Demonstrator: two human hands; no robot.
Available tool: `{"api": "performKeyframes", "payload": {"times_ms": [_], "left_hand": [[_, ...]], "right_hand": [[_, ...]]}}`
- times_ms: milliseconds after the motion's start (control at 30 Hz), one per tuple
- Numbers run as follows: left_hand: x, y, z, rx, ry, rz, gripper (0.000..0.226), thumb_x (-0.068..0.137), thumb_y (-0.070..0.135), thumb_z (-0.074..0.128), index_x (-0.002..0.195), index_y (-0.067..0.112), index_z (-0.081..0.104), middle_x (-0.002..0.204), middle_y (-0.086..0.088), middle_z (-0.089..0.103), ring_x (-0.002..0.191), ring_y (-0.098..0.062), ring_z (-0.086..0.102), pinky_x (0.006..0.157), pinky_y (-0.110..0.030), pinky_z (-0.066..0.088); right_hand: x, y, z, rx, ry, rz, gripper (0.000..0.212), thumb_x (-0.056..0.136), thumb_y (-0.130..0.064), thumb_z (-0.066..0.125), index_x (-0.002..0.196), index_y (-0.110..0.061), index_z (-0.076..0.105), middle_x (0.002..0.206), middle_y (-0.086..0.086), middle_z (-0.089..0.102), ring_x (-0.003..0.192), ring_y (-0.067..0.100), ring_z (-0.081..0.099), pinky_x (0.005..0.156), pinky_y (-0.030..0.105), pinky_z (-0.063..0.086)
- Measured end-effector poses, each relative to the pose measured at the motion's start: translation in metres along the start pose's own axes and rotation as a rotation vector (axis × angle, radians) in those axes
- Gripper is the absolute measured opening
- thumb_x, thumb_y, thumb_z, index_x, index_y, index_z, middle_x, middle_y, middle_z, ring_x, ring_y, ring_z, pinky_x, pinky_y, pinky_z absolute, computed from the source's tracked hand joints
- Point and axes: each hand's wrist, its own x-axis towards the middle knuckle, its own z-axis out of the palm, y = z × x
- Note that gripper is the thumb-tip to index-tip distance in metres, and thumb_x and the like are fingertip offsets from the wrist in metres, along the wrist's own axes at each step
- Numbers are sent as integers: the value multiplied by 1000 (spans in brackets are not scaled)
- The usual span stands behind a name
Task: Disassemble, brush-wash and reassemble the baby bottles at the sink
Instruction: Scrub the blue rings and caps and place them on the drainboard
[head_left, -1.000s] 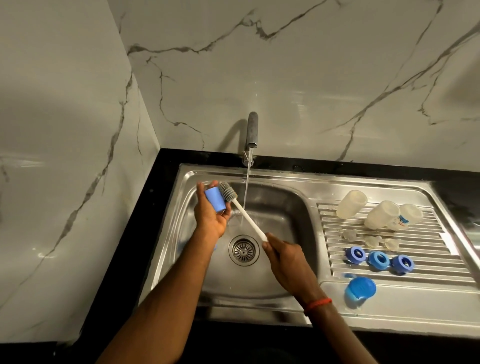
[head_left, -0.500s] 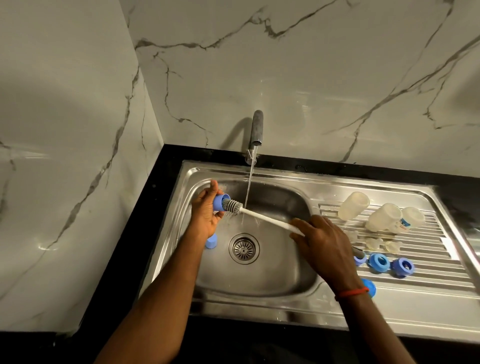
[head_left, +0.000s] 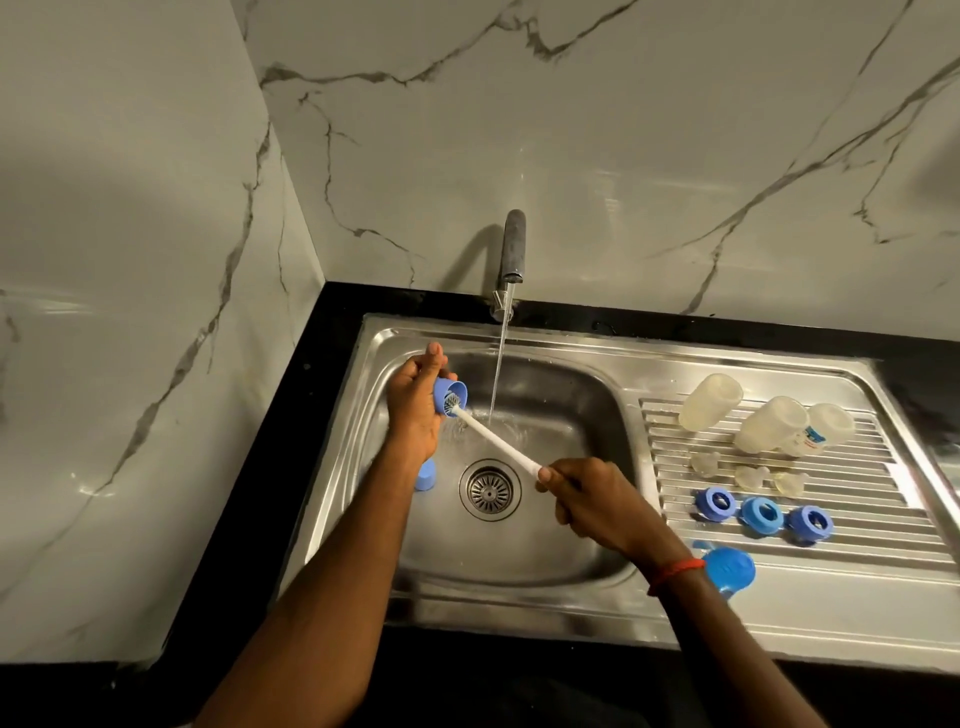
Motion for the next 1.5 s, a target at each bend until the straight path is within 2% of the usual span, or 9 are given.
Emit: {"api": "performKeyframes", "payload": {"times_ms": [233,400,533,667,800,1033,1200,1333,1500], "left_hand": [[-4,-16,9,24,112,-92,31,95,38,66,75,15,59,57,6,63,52,-8,64,62,-35,55],[-3,-14,19,138,148,-78,34,93,41,67,74,14,59,67,-2,63,56,-15,63,55,-29,54],[-4,-14,25,141,155,-87,35,97,42,61,75,14,60,72,-4,62,63,-18,62,42,-22,48],[8,-10,20,171,165,-37,36,98,41,61,73,15,61,74,-5,65,70,-22,65,67,-38,56],[4,-19,11,157,199,-55,35,99,38,59,74,14,60,71,-5,65,63,-18,63,64,-35,54],[15,-9,12,249,212,5,33,98,39,62,81,10,63,71,-5,64,60,-16,64,54,-27,52],[14,-13,16,244,127,-78,29,96,37,65,78,14,62,72,-3,62,61,-18,62,57,-29,50],[11,-14,20,242,110,-101,31,95,39,65,76,15,62,71,-3,62,59,-17,60,54,-26,46],[12,-14,13,280,114,-92,30,97,42,62,80,17,64,79,-4,66,64,-16,63,45,-22,45]], "right_hand": [[-2,4,-13,-765,650,-327,22,85,-36,77,101,-21,75,74,6,71,62,27,67,57,34,54],[-1,6,-29,-849,1010,-466,13,86,-17,77,98,-20,74,83,8,65,75,30,60,70,36,40],[7,13,-25,-877,808,-414,19,94,-31,66,108,-19,69,85,10,66,73,32,62,66,39,47],[9,22,1,-598,413,-178,38,99,-49,47,89,-19,67,70,6,67,62,29,64,55,38,51],[11,10,-14,-198,-5,-30,47,103,-41,48,79,-4,64,65,10,67,51,11,58,62,34,52],[7,4,-25,-527,565,-232,26,92,-50,63,96,-28,75,72,-3,70,61,15,62,55,25,47],[20,14,-16,-626,772,-246,15,78,-17,83,82,-20,68,83,3,56,80,22,53,60,28,36],[21,15,-14,-801,774,-380,8,87,-15,73,88,-16,65,99,10,56,93,27,51,59,31,44],[18,17,-10,-748,668,-360,22,88,-32,74,97,-18,61,81,4,64,61,21,60,49,28,48]]}}
